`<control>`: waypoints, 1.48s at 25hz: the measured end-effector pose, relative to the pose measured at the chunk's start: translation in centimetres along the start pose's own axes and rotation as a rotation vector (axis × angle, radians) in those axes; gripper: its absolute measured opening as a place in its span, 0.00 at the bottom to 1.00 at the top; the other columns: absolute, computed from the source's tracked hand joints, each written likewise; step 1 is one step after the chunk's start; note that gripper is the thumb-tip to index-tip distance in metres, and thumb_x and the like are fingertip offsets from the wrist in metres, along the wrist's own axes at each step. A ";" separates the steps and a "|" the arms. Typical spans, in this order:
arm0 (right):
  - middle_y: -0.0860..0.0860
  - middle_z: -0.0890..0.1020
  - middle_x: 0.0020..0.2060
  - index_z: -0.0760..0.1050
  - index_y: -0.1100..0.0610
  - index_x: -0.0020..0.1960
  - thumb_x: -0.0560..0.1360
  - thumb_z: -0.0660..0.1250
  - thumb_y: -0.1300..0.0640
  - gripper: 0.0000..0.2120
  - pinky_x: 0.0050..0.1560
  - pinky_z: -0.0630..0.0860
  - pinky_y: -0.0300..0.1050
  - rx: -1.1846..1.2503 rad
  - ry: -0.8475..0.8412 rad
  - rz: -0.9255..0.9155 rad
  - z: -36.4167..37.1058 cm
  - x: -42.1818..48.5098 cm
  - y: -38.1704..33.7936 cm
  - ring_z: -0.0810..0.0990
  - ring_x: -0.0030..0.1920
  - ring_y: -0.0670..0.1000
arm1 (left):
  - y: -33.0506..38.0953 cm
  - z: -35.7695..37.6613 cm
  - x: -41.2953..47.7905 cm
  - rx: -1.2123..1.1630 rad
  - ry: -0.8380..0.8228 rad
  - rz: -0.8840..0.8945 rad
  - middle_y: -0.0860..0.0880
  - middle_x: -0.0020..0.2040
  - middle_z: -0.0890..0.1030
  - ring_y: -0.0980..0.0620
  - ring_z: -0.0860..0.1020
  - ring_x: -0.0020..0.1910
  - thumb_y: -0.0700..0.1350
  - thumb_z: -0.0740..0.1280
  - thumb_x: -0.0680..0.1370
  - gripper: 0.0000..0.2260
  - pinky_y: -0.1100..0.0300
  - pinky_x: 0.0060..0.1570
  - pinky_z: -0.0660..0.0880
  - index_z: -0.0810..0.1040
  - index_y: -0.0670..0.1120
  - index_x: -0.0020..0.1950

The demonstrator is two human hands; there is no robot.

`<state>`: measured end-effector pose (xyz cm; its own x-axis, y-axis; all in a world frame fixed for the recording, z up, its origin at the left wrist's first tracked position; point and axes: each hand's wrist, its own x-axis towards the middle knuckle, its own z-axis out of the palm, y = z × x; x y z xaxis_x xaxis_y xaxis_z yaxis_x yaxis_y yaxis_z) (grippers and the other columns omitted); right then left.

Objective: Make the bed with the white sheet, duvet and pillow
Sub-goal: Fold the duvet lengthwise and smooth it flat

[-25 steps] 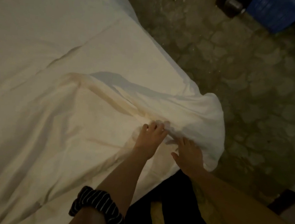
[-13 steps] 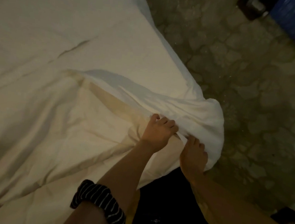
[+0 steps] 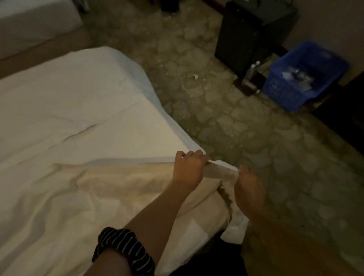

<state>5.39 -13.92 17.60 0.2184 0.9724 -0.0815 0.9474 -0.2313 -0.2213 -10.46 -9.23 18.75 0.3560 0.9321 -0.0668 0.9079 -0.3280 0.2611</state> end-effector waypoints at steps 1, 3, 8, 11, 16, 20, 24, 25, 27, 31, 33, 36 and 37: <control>0.63 0.80 0.43 0.75 0.65 0.49 0.69 0.71 0.66 0.10 0.45 0.75 0.51 0.068 -0.015 0.017 -0.4 0.8 0.2 0.80 0.43 0.63 | 0.2 -0.1 0.6 0.011 -0.007 -0.019 0.47 0.58 0.77 0.46 0.75 0.58 0.39 0.60 0.79 0.14 0.53 0.59 0.62 0.76 0.49 0.63; 0.64 0.79 0.46 0.74 0.67 0.52 0.74 0.64 0.67 0.07 0.48 0.73 0.51 0.178 -0.089 0.058 -0.8 3.3 0.7 0.79 0.48 0.64 | 0.5 -0.2 2.2 -0.014 0.016 -0.063 0.47 0.58 0.78 0.46 0.76 0.57 0.40 0.59 0.80 0.13 0.54 0.57 0.63 0.77 0.48 0.62; 0.57 0.78 0.46 0.74 0.61 0.52 0.77 0.63 0.61 0.06 0.46 0.70 0.44 0.283 -0.202 -0.033 -1.4 12.4 1.7 0.78 0.50 0.58 | 1.4 -1.7 7.4 0.019 -0.046 -0.303 0.49 0.59 0.76 0.48 0.75 0.59 0.41 0.57 0.81 0.14 0.56 0.56 0.65 0.75 0.50 0.63; 0.56 0.79 0.50 0.73 0.61 0.57 0.76 0.66 0.60 0.10 0.50 0.72 0.42 0.220 -0.303 -0.270 -2.1 16.1 2.4 0.78 0.51 0.55 | 1.7 -2.4 8.9 0.013 -0.065 -0.431 0.49 0.59 0.75 0.48 0.75 0.59 0.40 0.56 0.81 0.14 0.56 0.58 0.65 0.74 0.50 0.64; 0.57 0.79 0.50 0.72 0.62 0.57 0.77 0.62 0.63 0.09 0.46 0.69 0.38 0.151 -0.293 -0.408 -3.2 20.9 0.4 0.78 0.49 0.54 | 0.6 -3.2 10.8 -0.002 -0.039 -0.519 0.49 0.61 0.74 0.49 0.73 0.61 0.38 0.54 0.81 0.17 0.56 0.58 0.64 0.73 0.51 0.66; 0.59 0.77 0.52 0.71 0.64 0.59 0.78 0.58 0.67 0.11 0.48 0.67 0.41 0.222 -0.345 -0.427 -3.5 25.0 -1.6 0.76 0.54 0.58 | -3.0 -4.0 14.7 0.026 -0.023 -0.518 0.48 0.62 0.73 0.48 0.73 0.62 0.35 0.55 0.79 0.19 0.56 0.59 0.64 0.72 0.50 0.67; 0.57 0.76 0.51 0.71 0.64 0.60 0.80 0.56 0.66 0.11 0.44 0.61 0.35 0.063 -0.444 -0.584 -3.9 31.1 -3.8 0.75 0.51 0.55 | -4.4 -3.9 18.2 0.000 -0.040 -0.571 0.48 0.62 0.74 0.48 0.72 0.61 0.36 0.55 0.79 0.19 0.56 0.59 0.63 0.72 0.49 0.67; 0.56 0.76 0.48 0.72 0.63 0.58 0.80 0.56 0.65 0.10 0.43 0.61 0.35 0.058 -0.471 -0.622 -3.7 32.7 -4.6 0.75 0.47 0.53 | -5.4 -3.9 19.3 0.002 -0.052 -0.596 0.48 0.61 0.74 0.48 0.72 0.61 0.35 0.55 0.79 0.19 0.56 0.59 0.63 0.72 0.49 0.66; 0.56 0.78 0.47 0.72 0.63 0.56 0.80 0.55 0.65 0.09 0.43 0.64 0.38 0.088 -0.512 -0.688 -2.4 36.4 -6.2 0.76 0.45 0.53 | -7.8 -4.0 21.7 0.019 -0.052 -0.674 0.48 0.61 0.74 0.48 0.73 0.60 0.35 0.55 0.78 0.19 0.56 0.57 0.64 0.72 0.50 0.66; 0.55 0.77 0.48 0.72 0.63 0.57 0.80 0.53 0.66 0.12 0.48 0.67 0.39 0.078 -0.593 -0.946 0.0 43.1 -9.3 0.76 0.48 0.53 | -9.9 -4.1 26.0 0.035 -0.092 -0.853 0.49 0.62 0.74 0.49 0.73 0.60 0.37 0.54 0.79 0.18 0.55 0.57 0.63 0.73 0.50 0.65; 0.50 0.73 0.41 0.73 0.61 0.50 0.80 0.53 0.65 0.10 0.44 0.65 0.38 0.150 -0.661 -0.990 0.1 45.6 -10.6 0.72 0.42 0.48 | -11.6 -4.7 27.8 0.029 -0.087 -0.921 0.49 0.60 0.74 0.48 0.73 0.59 0.40 0.54 0.80 0.15 0.55 0.55 0.63 0.73 0.50 0.63; 0.47 0.72 0.32 0.69 0.55 0.39 0.82 0.52 0.59 0.14 0.34 0.66 0.34 0.114 -0.618 -1.110 0.8 48.8 -13.1 0.70 0.33 0.47 | -12.9 -5.7 29.3 0.050 -0.052 -1.001 0.48 0.56 0.76 0.46 0.74 0.56 0.40 0.56 0.79 0.14 0.55 0.53 0.63 0.76 0.49 0.59; 0.48 0.72 0.32 0.68 0.53 0.37 0.82 0.52 0.58 0.15 0.34 0.66 0.36 0.116 -0.605 -1.138 1.1 49.5 -13.8 0.71 0.33 0.47 | -13.4 -5.8 29.6 0.039 -0.038 -1.032 0.48 0.55 0.77 0.46 0.74 0.56 0.39 0.56 0.78 0.14 0.55 0.52 0.63 0.76 0.49 0.59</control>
<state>2.84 37.37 15.54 -0.8610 0.4630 -0.2103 0.4977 0.6821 -0.5358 -13.34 23.66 18.88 -0.5940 0.7575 -0.2709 0.7817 0.6230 0.0279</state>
